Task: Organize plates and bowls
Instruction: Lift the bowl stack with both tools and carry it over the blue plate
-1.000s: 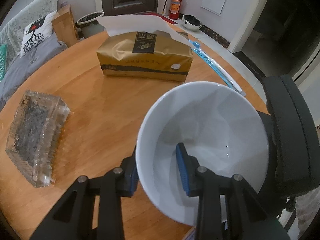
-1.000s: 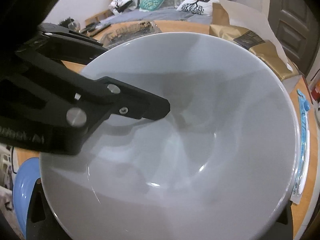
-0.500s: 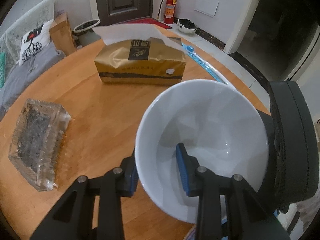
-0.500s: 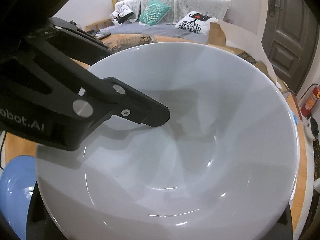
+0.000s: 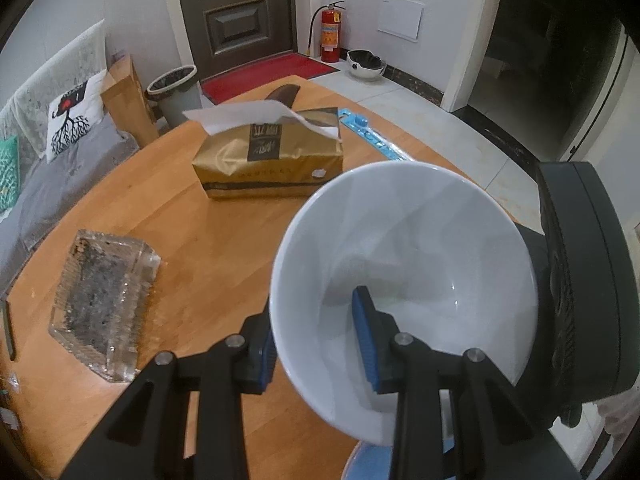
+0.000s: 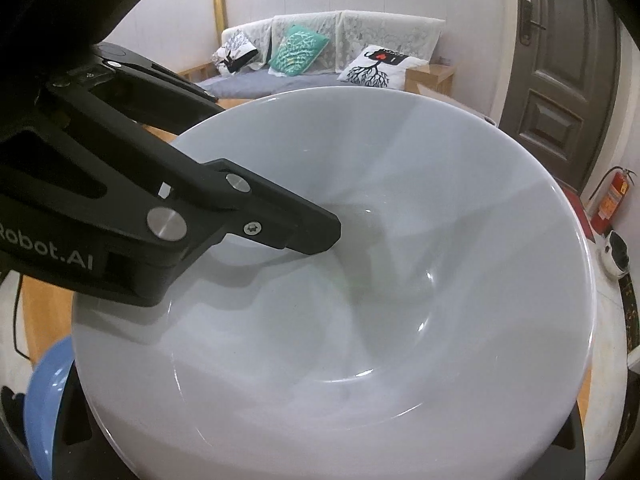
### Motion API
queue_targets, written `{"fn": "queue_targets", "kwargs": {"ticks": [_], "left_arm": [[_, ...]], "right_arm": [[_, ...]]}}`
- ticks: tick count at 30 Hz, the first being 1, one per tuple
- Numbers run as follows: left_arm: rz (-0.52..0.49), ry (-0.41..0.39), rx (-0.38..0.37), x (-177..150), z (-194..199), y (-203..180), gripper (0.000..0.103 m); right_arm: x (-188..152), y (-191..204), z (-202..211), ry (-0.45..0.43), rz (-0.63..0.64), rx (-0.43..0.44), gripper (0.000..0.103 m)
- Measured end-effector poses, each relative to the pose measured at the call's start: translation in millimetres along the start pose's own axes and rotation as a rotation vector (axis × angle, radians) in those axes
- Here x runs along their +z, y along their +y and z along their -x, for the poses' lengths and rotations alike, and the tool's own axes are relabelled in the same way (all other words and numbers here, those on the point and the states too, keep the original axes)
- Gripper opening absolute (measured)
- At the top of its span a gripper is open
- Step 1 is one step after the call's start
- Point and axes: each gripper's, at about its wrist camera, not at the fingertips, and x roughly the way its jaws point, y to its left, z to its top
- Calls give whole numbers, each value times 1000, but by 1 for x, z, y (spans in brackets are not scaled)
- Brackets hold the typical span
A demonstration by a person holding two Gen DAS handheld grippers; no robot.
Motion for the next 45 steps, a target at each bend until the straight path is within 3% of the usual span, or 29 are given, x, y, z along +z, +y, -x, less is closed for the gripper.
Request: {"fn": "queue_targets", "kwargs": {"ticks": [14,45], "left_arm": [[-24,-53,23,-15,45,-22,31],[-26,-76,19,-78,88,-82,31]], "right_arm": [[1,28,37,-32,6,-29,101],[-55,74,101,-31,15,-50,101]]}}
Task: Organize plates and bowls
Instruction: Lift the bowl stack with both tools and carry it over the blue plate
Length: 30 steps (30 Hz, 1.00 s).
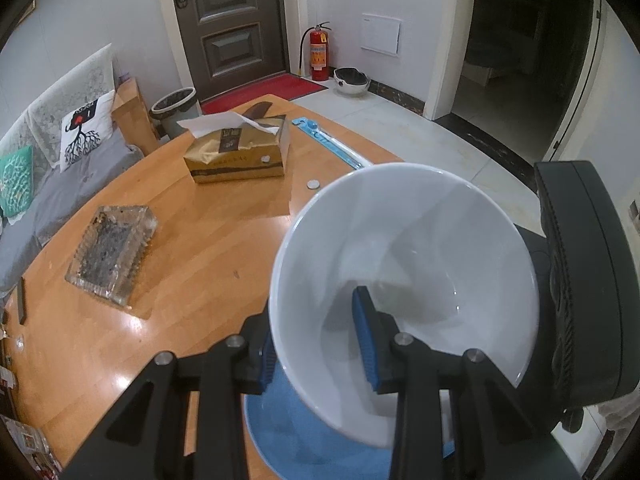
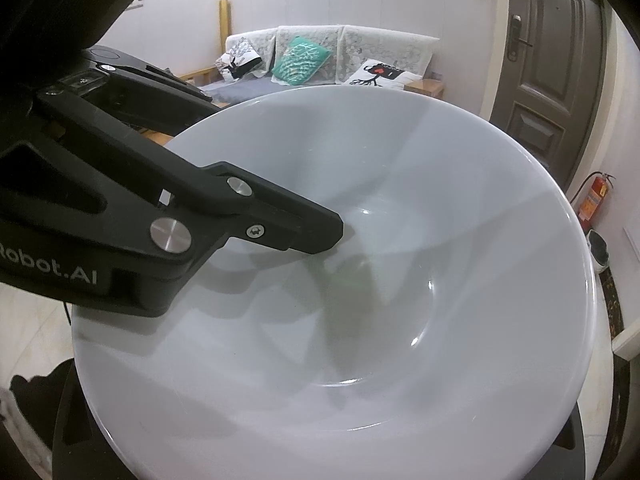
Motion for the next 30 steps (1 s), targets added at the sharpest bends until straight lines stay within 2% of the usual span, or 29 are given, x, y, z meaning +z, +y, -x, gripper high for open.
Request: {"fn": "queue_targets", "kwargs": {"ticks": [30], "left_arm": [[51,67,-35,-75,-1,-6,31]], "right_arm": [[-47,59,-3,100,14,36,101]]}}
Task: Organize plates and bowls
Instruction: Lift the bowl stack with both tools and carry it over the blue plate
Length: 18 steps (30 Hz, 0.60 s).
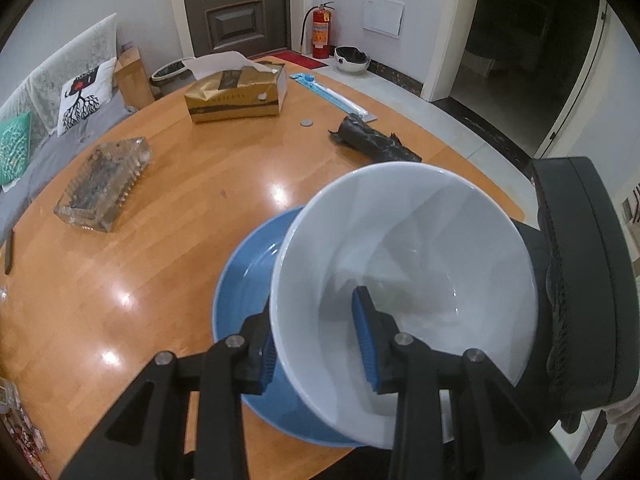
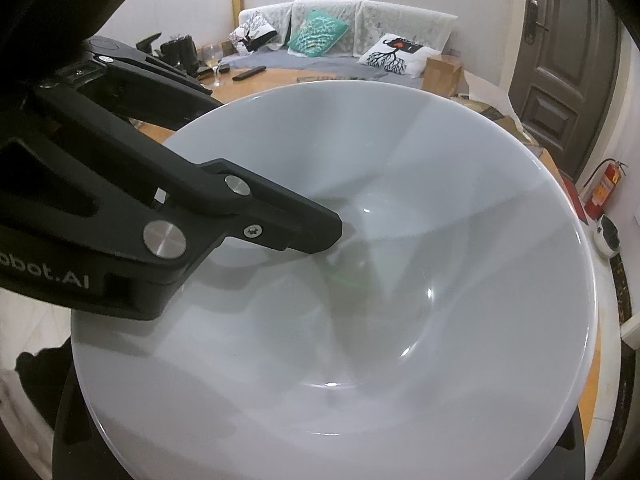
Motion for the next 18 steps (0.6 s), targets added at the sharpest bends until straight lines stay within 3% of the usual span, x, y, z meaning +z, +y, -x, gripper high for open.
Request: {"fn": "queue_targets", "kwargs": {"ticks": [18], "left_arm": [[21,12,-19,-3,-12,9,31]], "right_arm": [[2,-3,-11,38,-9,11,101]]}}
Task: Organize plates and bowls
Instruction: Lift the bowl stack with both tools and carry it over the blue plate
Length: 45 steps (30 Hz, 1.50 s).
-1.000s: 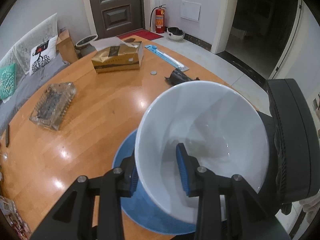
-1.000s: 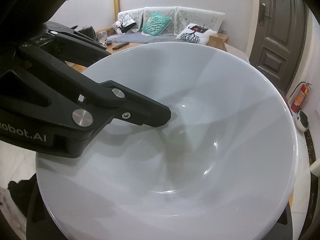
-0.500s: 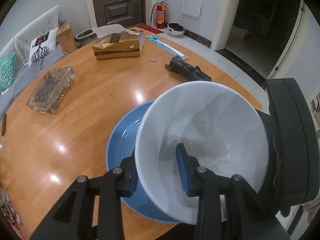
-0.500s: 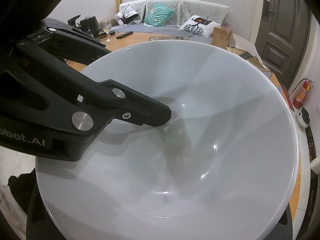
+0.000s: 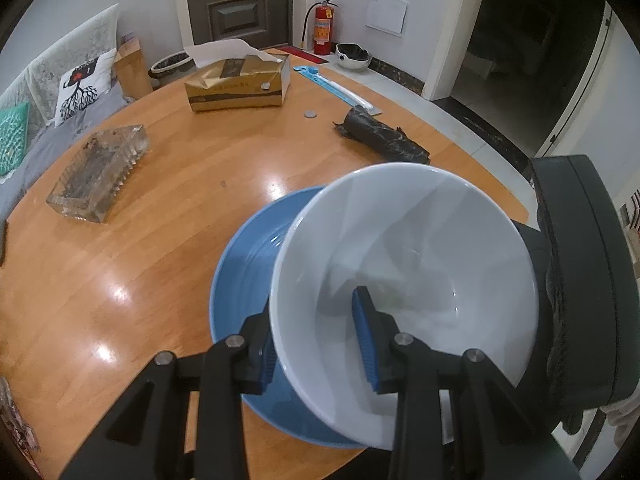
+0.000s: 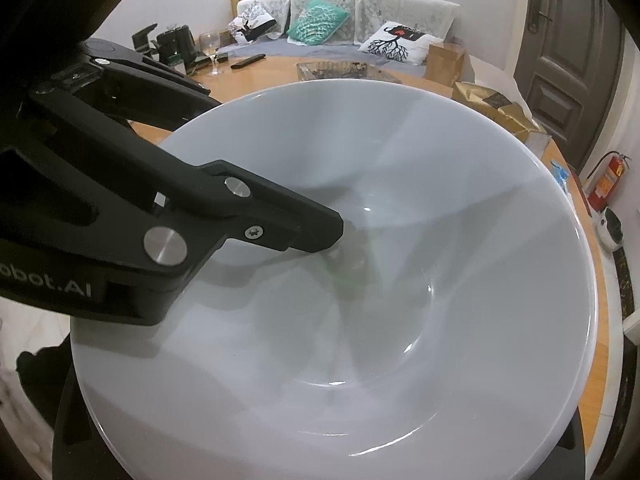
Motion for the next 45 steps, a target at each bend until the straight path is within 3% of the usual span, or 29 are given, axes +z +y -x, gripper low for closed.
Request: {"fn": "queue_targets", "kwargs": {"ticks": [33,45], "left_arm": [[48,8,-22,15,-15,14,31],[22,12,-37,16,-16,12,32]], "right_arm": [[15,-16,-15,57,-9,-7,101],[14,-20,-16,62,-2,-7,102]]}}
